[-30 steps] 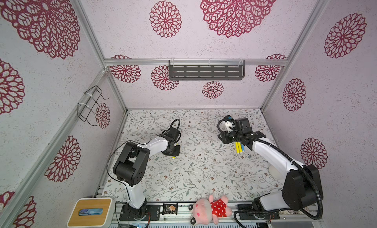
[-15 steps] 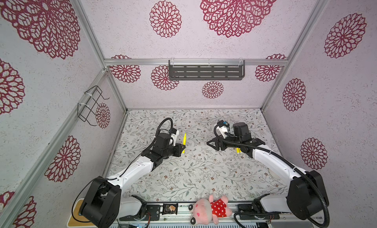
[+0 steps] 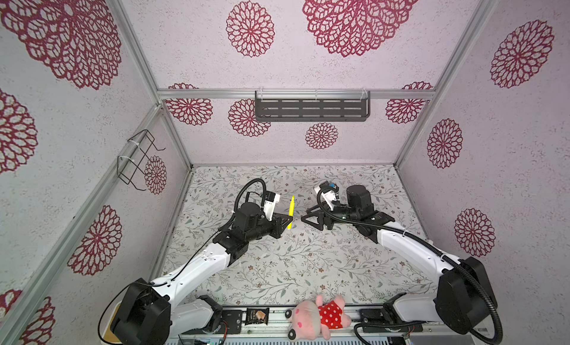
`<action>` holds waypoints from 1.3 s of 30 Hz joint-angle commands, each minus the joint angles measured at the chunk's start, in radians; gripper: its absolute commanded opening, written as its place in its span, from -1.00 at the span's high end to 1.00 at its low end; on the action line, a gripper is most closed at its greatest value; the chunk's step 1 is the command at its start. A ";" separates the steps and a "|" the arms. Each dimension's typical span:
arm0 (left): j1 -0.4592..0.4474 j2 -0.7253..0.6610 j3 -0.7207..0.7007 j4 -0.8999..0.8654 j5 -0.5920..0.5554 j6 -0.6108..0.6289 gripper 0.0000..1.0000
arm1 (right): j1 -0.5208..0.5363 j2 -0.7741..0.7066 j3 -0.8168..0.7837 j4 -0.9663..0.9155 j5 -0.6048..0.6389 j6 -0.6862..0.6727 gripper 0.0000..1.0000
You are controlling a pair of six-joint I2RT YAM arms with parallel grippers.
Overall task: Insert pens into pen caps
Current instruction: Pick up a pen from the center of the table.
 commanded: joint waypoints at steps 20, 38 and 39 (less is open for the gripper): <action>-0.073 -0.009 0.001 0.076 -0.008 -0.016 1.00 | 0.059 0.066 0.063 0.209 -0.069 0.127 -0.01; -0.073 -0.010 -0.011 0.082 -0.006 -0.015 1.00 | 0.070 0.071 0.060 0.237 -0.031 0.153 0.75; -0.073 -0.011 -0.012 0.082 -0.007 -0.015 1.00 | 0.070 0.073 0.060 0.242 -0.031 0.158 0.81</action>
